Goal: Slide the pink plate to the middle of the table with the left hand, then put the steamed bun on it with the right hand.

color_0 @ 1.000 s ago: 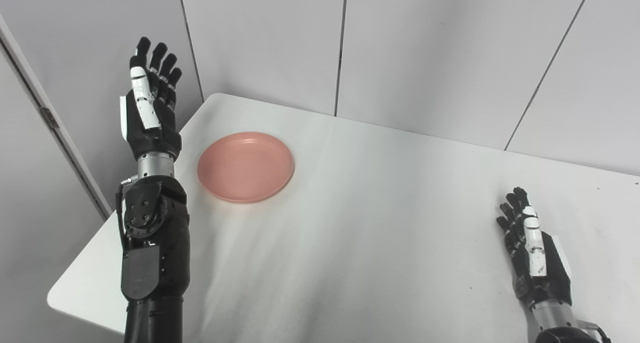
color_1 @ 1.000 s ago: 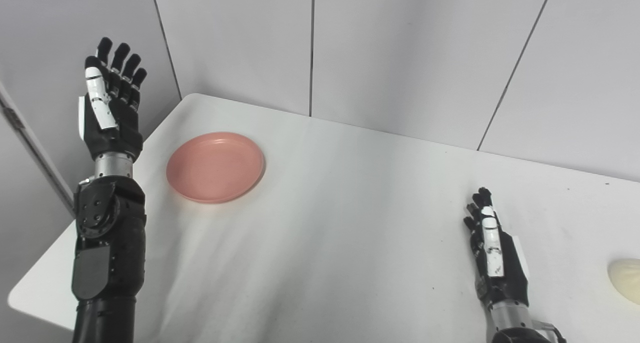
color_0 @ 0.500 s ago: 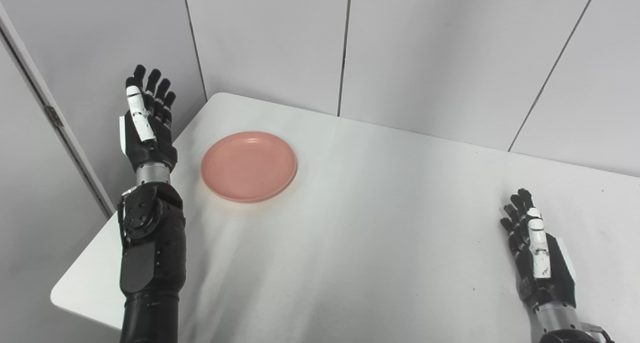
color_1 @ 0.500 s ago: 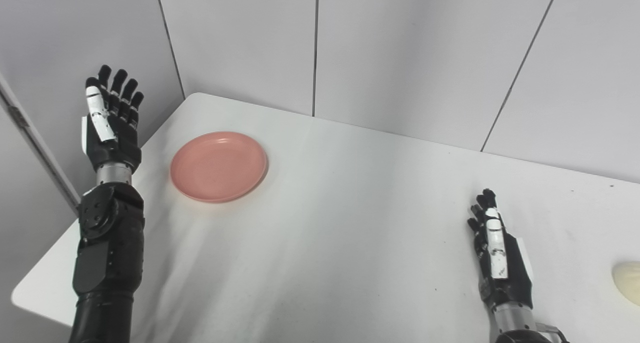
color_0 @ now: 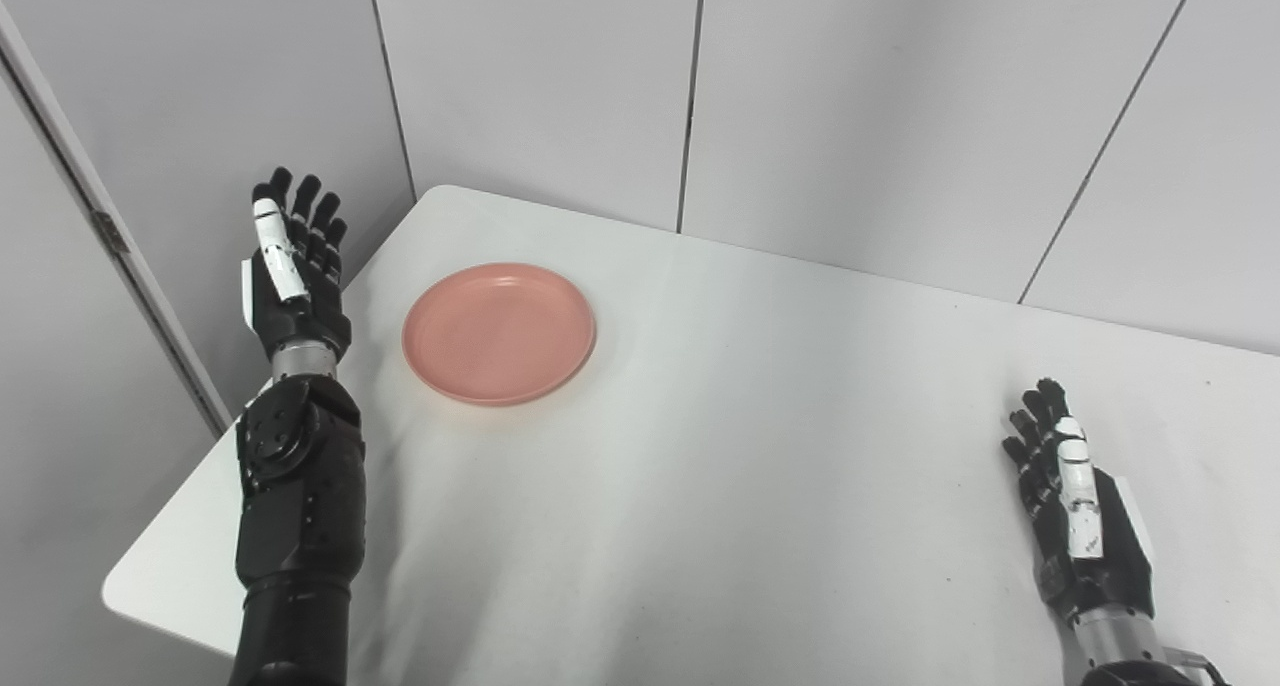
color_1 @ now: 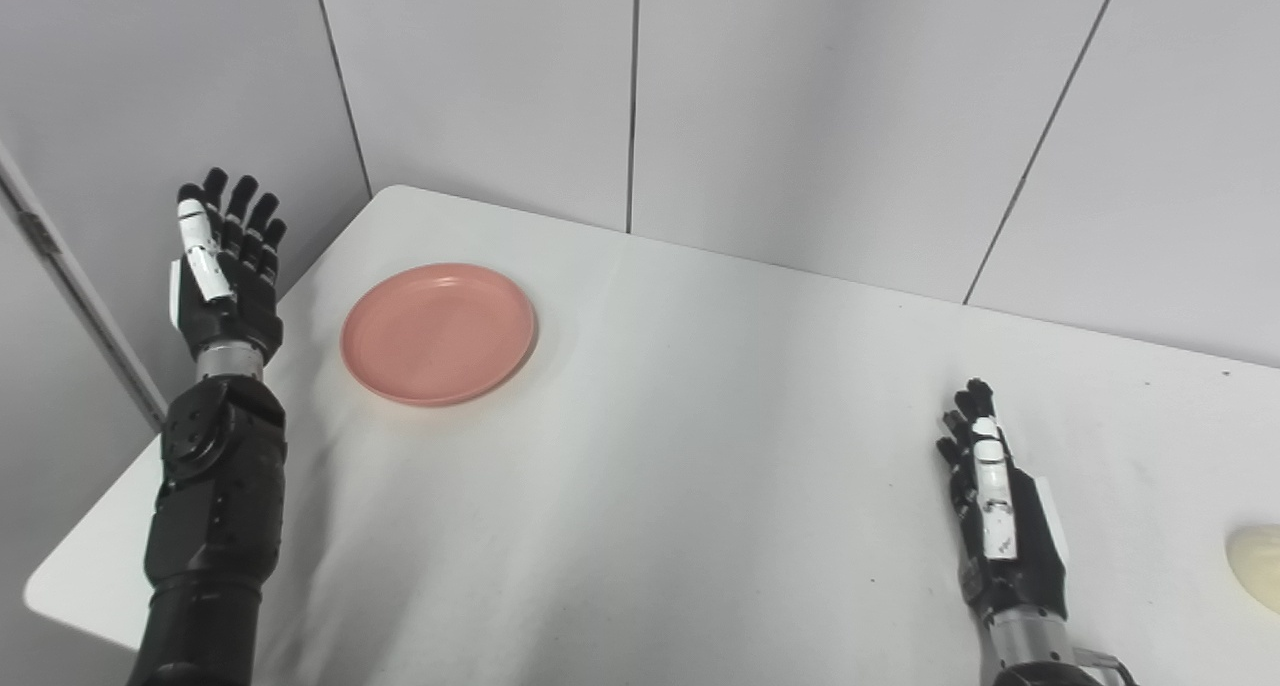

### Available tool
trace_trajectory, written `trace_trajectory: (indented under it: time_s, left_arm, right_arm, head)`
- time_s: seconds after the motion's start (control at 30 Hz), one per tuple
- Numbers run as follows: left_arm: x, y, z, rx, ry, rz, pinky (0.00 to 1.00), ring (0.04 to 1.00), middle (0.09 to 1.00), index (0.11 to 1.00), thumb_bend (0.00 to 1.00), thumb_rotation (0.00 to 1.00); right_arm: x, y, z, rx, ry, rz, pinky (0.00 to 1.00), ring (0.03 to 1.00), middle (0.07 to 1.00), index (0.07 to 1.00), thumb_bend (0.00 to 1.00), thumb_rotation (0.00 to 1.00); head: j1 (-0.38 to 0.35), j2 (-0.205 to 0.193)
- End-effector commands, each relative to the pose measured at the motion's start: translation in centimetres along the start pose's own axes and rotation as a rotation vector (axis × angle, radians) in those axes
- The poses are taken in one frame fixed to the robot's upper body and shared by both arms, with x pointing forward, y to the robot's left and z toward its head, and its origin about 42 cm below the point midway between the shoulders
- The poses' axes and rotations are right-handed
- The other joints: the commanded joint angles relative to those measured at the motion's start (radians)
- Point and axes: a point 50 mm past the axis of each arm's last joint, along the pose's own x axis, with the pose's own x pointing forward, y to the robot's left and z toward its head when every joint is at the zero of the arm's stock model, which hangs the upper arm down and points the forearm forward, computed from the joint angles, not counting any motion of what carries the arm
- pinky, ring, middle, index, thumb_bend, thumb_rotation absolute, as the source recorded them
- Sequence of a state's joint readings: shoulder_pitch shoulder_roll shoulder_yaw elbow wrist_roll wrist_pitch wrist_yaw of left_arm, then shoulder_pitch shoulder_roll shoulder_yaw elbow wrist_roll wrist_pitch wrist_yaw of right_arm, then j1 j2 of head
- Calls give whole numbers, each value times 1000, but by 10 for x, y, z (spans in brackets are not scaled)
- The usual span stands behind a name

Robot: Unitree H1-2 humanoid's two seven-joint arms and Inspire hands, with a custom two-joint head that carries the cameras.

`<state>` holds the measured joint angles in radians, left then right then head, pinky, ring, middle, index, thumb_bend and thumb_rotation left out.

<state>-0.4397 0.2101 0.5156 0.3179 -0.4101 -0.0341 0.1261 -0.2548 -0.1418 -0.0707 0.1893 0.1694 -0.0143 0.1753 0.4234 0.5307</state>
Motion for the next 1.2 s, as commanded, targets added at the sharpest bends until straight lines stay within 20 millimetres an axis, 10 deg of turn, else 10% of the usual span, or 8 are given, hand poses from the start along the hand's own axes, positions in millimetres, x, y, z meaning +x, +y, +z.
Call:
trace_trajectory:
  time_s: [0.0, 1.17]
  left_arm:
    - [16, -9, 23, -10, -75, -23, 959, 920, 930, 938, 491, 1000]
    - [15, 7, -58, -7, 240, 12, 988, 920, 936, 933, 430, 1000]
  right_arm:
    - [-17, -13, -19, -15, 71, -39, 1000, 998, 1000, 1000, 152, 1000]
    - [-18, -14, -18, -29, 65, -35, 1000, 997, 1000, 1000, 158, 1000]
  head:
    - [-1, 1]
    - [-3, 8]
